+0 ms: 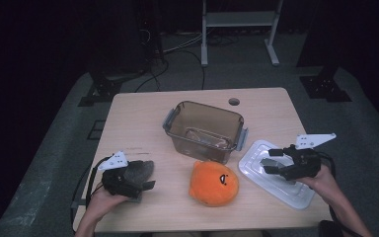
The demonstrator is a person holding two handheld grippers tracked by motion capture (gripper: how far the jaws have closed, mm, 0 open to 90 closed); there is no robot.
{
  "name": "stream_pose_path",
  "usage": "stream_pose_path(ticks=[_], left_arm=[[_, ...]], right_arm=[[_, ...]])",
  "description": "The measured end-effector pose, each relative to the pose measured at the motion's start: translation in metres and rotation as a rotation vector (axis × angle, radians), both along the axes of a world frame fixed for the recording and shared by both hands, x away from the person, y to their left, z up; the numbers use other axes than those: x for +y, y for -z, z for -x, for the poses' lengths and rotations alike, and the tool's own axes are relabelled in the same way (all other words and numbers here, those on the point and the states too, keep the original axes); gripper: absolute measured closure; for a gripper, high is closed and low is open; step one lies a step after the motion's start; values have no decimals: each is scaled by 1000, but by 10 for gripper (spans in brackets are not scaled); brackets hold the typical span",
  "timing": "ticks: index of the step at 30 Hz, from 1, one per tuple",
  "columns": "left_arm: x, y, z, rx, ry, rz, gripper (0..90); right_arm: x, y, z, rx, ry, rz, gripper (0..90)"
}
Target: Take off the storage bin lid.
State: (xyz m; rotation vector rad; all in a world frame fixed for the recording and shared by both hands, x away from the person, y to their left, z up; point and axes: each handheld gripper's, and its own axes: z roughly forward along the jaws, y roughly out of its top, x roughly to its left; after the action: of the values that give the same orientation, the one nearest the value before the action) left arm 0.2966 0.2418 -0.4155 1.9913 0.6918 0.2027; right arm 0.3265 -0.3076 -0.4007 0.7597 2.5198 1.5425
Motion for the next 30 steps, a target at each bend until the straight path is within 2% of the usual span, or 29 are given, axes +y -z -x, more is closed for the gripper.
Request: stream_pose_path(ticks=[13, 15, 30], left_arm=[[0, 0, 0, 0, 3, -1, 62], [0, 0, 0, 1, 1, 1, 60], [1, 0, 0, 2, -8, 1, 38]], right_arm=[[31, -18, 8, -29, -96, -19, 240], [40, -22, 9, -38, -123, -15, 239], [76, -32, 10, -60, -208, -3, 234]])
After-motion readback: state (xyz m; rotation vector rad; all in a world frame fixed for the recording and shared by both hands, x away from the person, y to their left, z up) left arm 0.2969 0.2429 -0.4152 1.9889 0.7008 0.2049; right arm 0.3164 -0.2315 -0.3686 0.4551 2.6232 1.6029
